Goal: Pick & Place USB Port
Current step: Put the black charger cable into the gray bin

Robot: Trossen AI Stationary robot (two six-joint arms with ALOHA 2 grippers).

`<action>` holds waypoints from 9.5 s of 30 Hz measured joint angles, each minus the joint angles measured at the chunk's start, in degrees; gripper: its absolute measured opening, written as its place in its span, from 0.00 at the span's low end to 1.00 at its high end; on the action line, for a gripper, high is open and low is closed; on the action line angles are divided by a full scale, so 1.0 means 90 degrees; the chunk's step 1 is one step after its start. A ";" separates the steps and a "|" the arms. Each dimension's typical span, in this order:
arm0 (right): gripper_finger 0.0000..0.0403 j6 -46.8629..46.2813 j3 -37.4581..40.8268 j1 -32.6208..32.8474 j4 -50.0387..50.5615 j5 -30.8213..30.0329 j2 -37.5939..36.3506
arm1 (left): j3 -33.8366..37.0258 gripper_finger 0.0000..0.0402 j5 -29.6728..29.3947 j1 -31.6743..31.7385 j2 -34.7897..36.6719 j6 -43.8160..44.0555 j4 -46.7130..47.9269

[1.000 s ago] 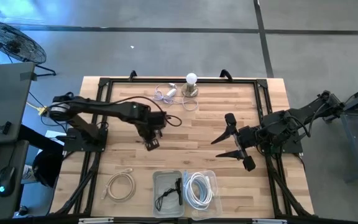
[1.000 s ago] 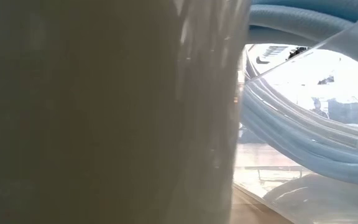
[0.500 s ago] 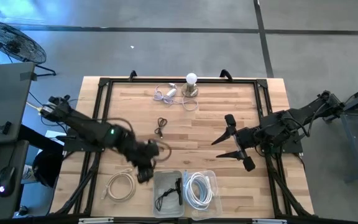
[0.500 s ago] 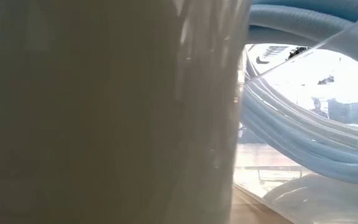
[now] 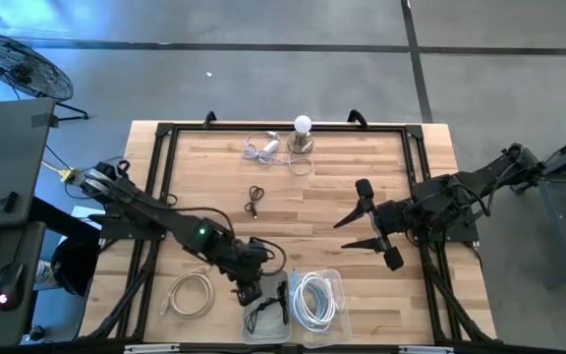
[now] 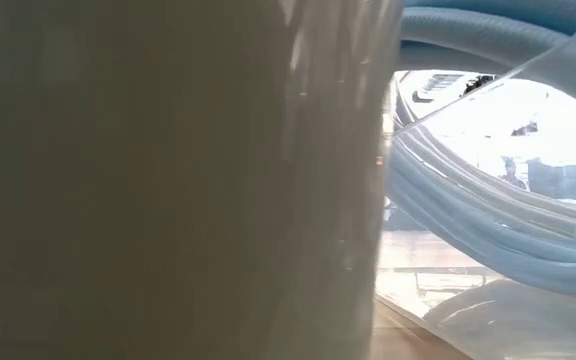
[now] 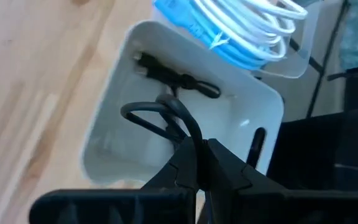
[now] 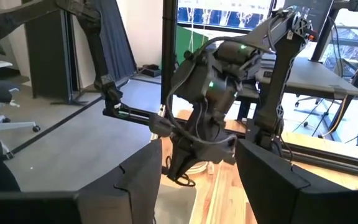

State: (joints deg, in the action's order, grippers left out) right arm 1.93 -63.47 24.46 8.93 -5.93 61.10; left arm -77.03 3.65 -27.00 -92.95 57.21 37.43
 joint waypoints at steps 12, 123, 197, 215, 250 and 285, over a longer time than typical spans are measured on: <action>0.49 -0.0351 -0.0001 0.0049 -0.0082 -0.0053 0.0000 | 0.0124 0.02 0.0170 0.0078 -0.0209 -0.0328 -0.0274; 0.49 -0.0333 0.0001 0.0492 0.1351 0.1126 -0.0967 | -0.0642 0.37 -0.0346 0.4175 -0.0988 -0.2643 0.3243; 0.49 -0.0206 0.0001 0.0494 0.1792 0.1038 -0.0964 | 0.0560 0.20 0.0670 0.4631 -0.1748 -0.3050 0.1461; 0.49 -0.0376 0.0001 0.0494 0.1787 0.0824 -0.0964 | 0.0551 0.00 0.0528 0.4334 -0.1770 -0.3411 0.1581; 0.49 -0.0343 0.0001 0.0746 0.1499 0.1282 -0.0964 | -0.3588 0.00 -0.0800 -0.0518 -0.1387 0.1973 0.3860; 0.49 -0.0378 0.0000 0.2306 0.1168 0.0508 -0.0964 | -0.3585 0.20 -0.0511 -0.0622 -0.2654 0.2404 0.3703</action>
State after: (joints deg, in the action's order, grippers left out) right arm -1.48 -63.47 45.21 19.44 -1.36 52.42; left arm -109.30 -0.95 -32.60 -116.84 78.85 70.76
